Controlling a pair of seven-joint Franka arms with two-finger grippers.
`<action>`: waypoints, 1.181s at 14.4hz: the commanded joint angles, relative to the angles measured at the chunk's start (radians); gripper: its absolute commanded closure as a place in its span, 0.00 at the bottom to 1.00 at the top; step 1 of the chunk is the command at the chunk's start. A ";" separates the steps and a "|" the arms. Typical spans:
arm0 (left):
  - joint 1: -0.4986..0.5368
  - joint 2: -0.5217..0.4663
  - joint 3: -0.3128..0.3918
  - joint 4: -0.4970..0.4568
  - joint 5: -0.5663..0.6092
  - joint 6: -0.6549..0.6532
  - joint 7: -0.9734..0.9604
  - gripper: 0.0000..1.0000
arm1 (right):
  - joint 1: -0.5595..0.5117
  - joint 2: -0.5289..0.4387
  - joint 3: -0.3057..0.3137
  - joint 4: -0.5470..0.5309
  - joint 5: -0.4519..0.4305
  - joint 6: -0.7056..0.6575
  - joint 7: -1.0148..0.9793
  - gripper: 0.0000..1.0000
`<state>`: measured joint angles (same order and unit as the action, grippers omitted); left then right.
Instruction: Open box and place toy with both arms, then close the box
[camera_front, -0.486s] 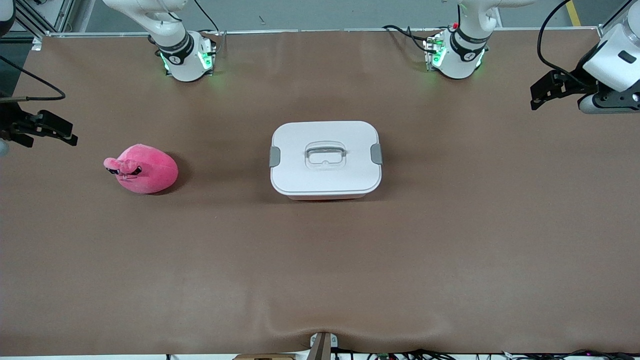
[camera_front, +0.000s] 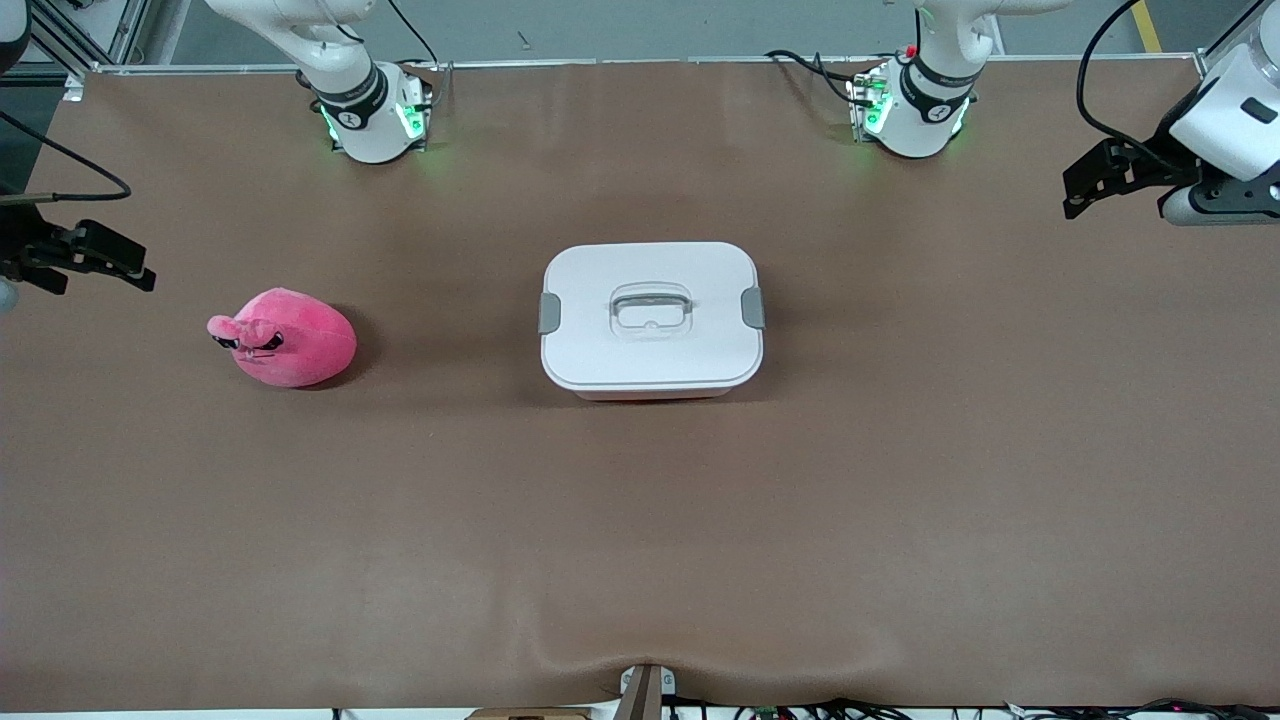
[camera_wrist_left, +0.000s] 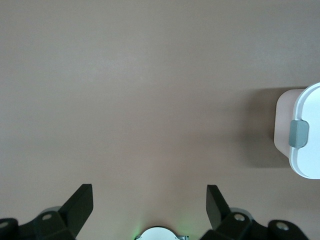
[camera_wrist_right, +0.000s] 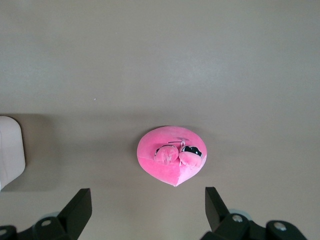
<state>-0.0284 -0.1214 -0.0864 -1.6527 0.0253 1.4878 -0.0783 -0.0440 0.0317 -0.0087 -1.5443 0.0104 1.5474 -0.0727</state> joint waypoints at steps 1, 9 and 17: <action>-0.001 0.066 -0.006 0.089 0.004 -0.024 0.009 0.00 | -0.004 -0.003 0.003 0.006 0.013 -0.009 -0.003 0.00; -0.004 0.091 -0.087 0.054 -0.021 -0.035 -0.153 0.00 | -0.004 -0.001 0.006 -0.017 0.014 0.013 -0.013 0.00; -0.002 0.109 -0.277 -0.042 -0.015 0.119 -0.550 0.00 | 0.021 -0.001 0.009 -0.245 0.016 0.328 -0.015 0.00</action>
<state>-0.0388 -0.0088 -0.3239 -1.6512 0.0150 1.5458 -0.5601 -0.0264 0.0432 0.0035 -1.7130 0.0137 1.7959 -0.0747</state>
